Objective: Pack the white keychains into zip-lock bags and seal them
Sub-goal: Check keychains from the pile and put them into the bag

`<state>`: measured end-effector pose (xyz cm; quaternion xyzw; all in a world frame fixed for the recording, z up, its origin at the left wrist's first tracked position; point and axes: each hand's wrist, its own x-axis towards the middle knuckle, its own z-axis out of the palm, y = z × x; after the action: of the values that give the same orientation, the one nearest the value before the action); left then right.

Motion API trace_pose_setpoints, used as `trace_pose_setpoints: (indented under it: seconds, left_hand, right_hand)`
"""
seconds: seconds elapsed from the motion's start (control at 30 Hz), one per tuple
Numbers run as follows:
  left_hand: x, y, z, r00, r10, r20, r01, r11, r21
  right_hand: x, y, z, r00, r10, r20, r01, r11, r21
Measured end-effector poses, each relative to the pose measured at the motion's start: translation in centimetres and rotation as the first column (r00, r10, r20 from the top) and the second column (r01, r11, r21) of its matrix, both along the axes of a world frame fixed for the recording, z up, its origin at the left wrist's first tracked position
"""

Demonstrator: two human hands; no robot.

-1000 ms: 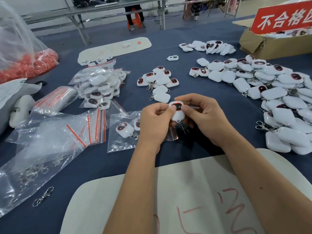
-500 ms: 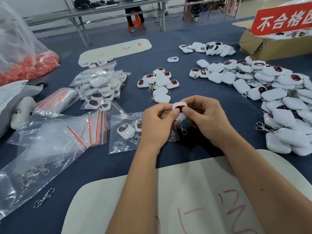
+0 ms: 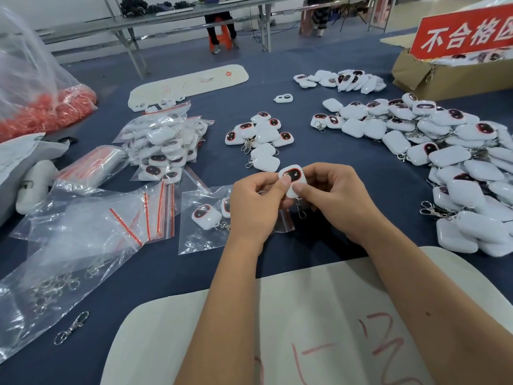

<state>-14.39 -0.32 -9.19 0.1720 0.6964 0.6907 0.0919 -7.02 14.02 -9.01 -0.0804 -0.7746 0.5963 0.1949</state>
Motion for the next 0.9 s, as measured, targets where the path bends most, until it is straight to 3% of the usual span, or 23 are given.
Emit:
trace_pose_setpoints:
  seconds: [0.23, 0.47, 0.63, 0.9]
  left_hand:
    - [0.37, -0.01, 0.32, 1.0, -0.018, -0.015, 0.017, 0.999, -0.047]
    - [0.12, 0.32, 0.13, 0.968, 0.207, -0.145, -0.226, 0.966, -0.13]
    - [0.15, 0.39, 0.25, 0.967, 0.2, -0.159, -0.225, 0.961, -0.16]
    - [0.46, 0.43, 0.09, 0.903, 0.282, -0.323, -0.374, 0.886, -0.272]
  right_hand:
    - [0.1, 0.23, 0.02, 1.0, -0.007, 0.017, 0.007, 0.999, -0.042]
    - [-0.04, 0.23, -0.1, 0.996, -0.09, 0.029, 0.09, 0.996, -0.019]
    - [-0.07, 0.27, 0.02, 0.997, -0.063, 0.052, 0.066, 0.997, -0.044]
    - [-0.27, 0.15, 0.13, 0.994, -0.09, 0.061, 0.093, 0.995, -0.047]
